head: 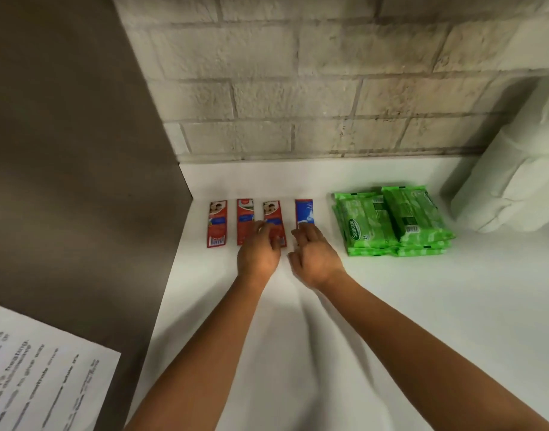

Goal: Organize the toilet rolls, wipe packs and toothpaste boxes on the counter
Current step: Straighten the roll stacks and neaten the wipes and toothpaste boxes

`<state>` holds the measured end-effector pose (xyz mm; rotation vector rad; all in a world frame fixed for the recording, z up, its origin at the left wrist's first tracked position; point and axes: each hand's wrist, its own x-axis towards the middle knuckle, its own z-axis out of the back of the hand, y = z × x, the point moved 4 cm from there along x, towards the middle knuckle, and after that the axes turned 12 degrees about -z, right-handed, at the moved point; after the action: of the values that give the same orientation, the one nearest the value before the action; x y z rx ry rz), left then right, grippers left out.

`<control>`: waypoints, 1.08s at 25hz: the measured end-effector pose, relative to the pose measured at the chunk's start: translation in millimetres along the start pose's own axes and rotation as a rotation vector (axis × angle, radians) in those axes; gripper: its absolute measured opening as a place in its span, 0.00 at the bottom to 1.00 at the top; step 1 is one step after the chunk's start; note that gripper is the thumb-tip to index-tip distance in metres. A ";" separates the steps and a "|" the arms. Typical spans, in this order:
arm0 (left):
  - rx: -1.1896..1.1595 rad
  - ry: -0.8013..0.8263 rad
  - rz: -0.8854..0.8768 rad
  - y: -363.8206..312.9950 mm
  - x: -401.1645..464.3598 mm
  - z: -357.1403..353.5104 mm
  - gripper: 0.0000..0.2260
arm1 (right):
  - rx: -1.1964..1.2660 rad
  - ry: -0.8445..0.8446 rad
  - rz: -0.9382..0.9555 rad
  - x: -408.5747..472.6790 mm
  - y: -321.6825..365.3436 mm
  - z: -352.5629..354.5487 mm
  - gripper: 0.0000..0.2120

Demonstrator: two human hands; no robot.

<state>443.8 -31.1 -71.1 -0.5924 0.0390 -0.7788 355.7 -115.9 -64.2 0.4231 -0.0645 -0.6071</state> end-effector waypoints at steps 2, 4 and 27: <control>0.066 -0.016 0.012 3.3 0.1 -5.0 0.14 | 0.029 -0.044 -0.054 0.1 -8.4 -7.2 0.29; 0.123 -0.039 -0.026 5.6 -1.7 -9.3 0.15 | 0.059 -0.059 -0.086 0.3 -13.5 -10.7 0.31; 0.179 -0.023 -0.188 4.7 -2.2 -17.6 0.20 | 0.218 -0.224 0.056 7.9 -21.0 -16.3 0.16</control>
<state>440.9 -35.6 -88.7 -0.4385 -0.1085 -0.9466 353.8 -129.8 -88.1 0.5608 -0.3582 -0.5923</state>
